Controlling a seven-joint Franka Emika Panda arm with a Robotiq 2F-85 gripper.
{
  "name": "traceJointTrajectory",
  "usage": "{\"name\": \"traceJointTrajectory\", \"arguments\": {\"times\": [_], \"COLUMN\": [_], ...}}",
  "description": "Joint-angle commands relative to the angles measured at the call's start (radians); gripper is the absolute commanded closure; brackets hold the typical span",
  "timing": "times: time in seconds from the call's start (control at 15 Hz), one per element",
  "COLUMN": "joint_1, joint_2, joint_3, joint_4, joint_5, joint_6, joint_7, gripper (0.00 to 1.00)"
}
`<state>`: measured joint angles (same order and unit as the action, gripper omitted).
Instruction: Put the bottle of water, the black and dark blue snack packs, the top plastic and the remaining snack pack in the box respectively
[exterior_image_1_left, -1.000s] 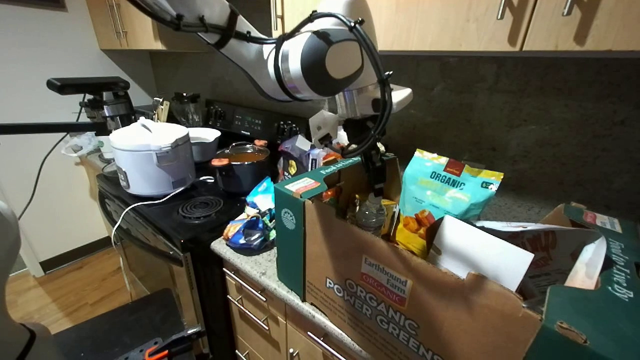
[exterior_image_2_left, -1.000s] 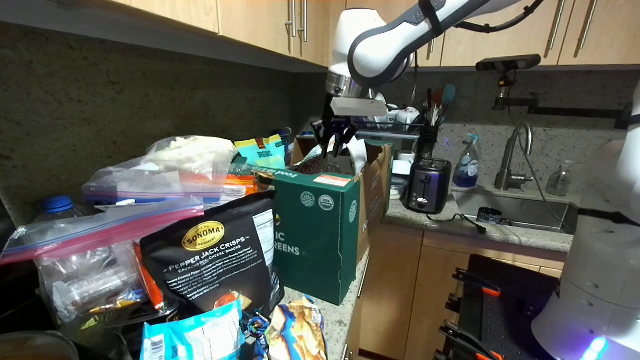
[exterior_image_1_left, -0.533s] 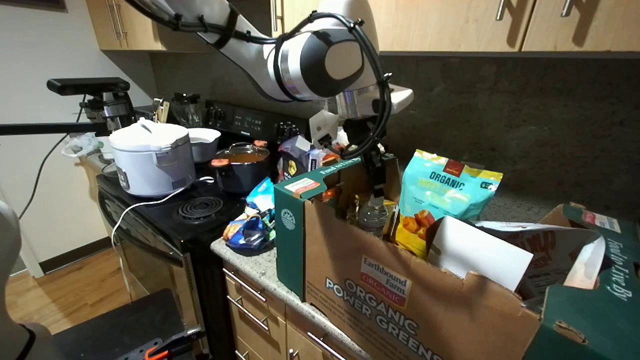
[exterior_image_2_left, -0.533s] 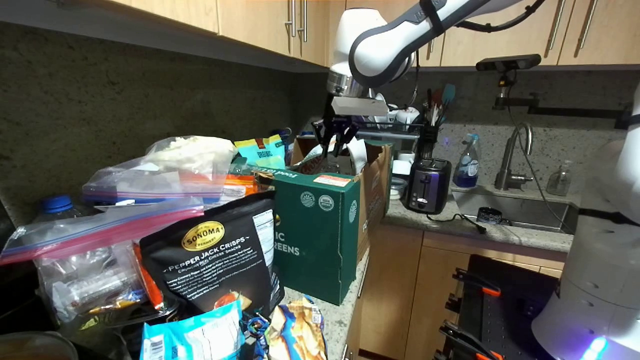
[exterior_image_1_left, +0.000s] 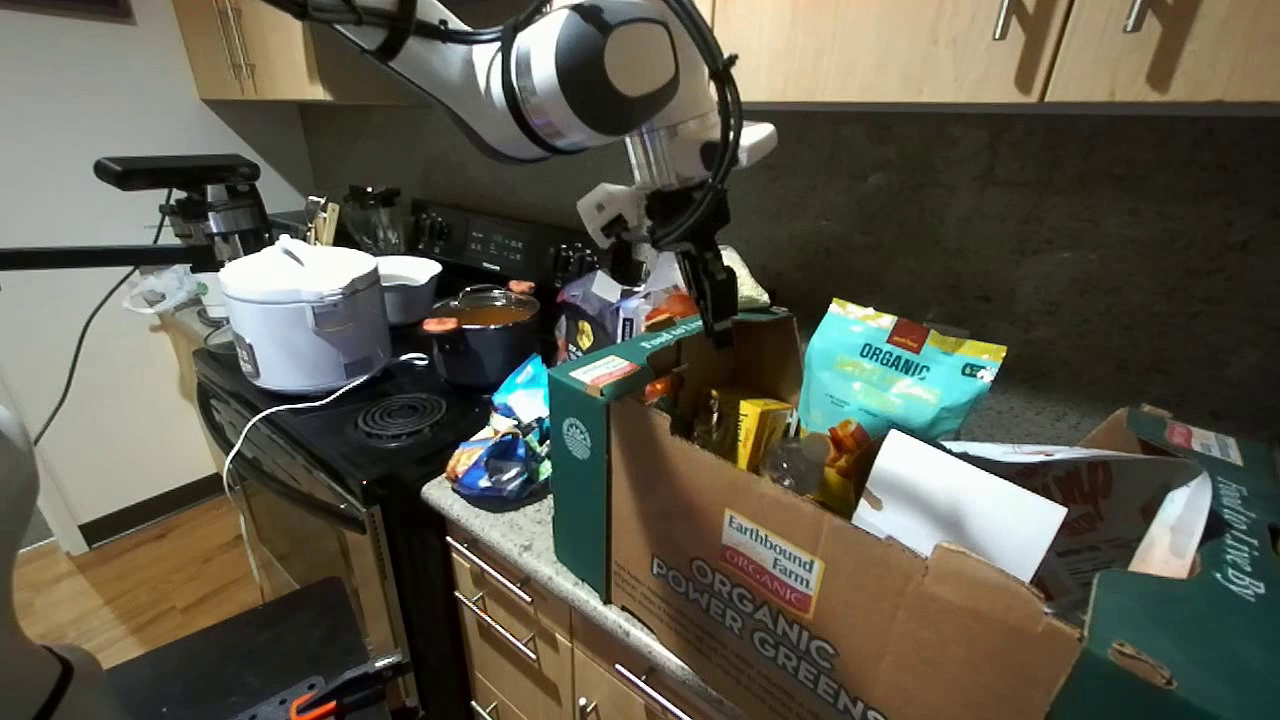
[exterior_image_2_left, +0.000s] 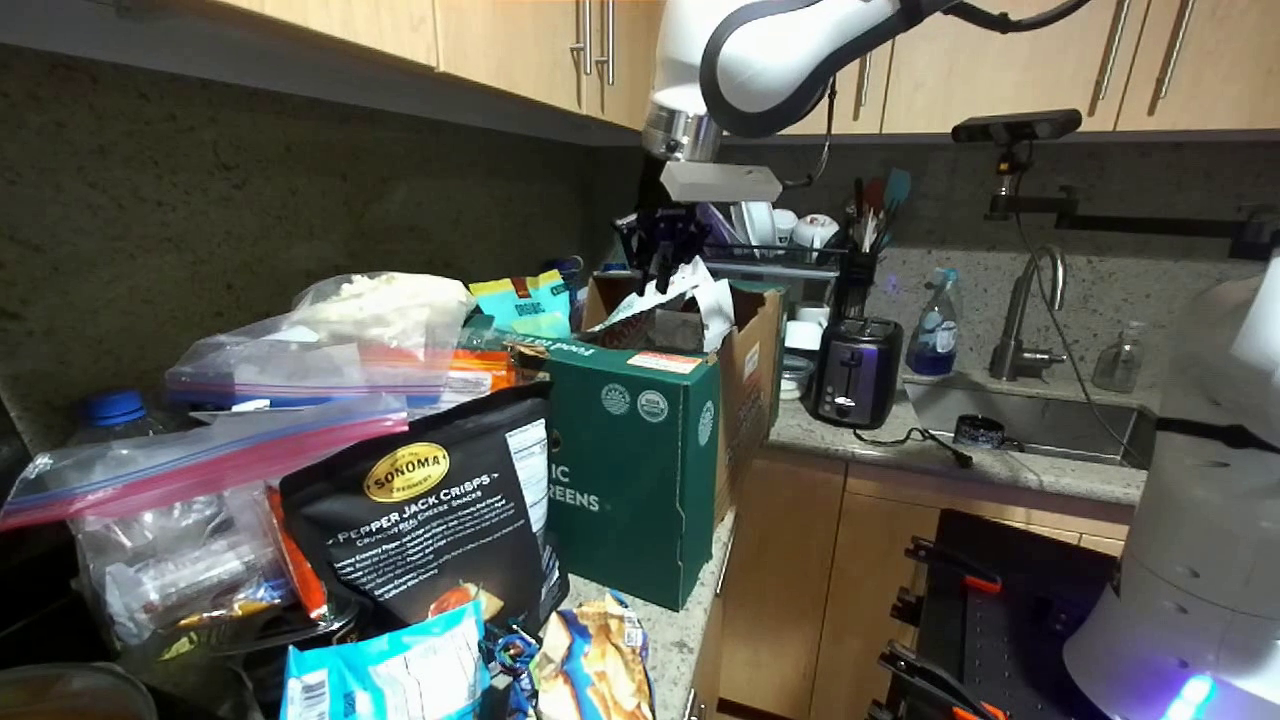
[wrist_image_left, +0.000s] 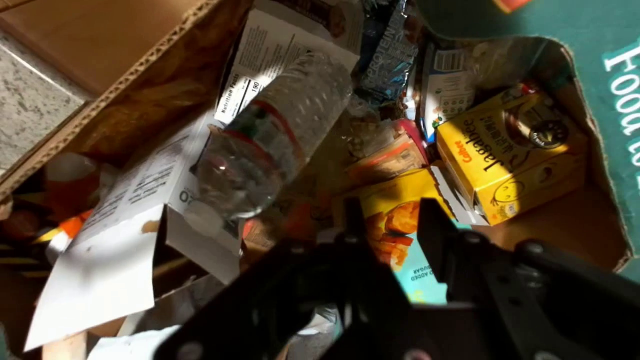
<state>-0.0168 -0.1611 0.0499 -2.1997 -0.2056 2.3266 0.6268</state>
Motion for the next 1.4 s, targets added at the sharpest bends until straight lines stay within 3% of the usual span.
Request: {"name": "traceJointTrajectory", "arguments": {"times": [0.0,0.67,1.33], "joint_1": [0.021,0.171,0.241], "joint_2": [-0.052,-0.048,-0.012], "joint_3": [0.033,0.124,0.161], "joint_4": [0.026,0.076,0.082], "joint_5": [0.011,0.201,0.317], "joint_6": [-0.098,-0.298,-0.431], "joint_7": [-0.073,-0.389,-0.537], "gripper": [0.9,0.9,0.87]}}
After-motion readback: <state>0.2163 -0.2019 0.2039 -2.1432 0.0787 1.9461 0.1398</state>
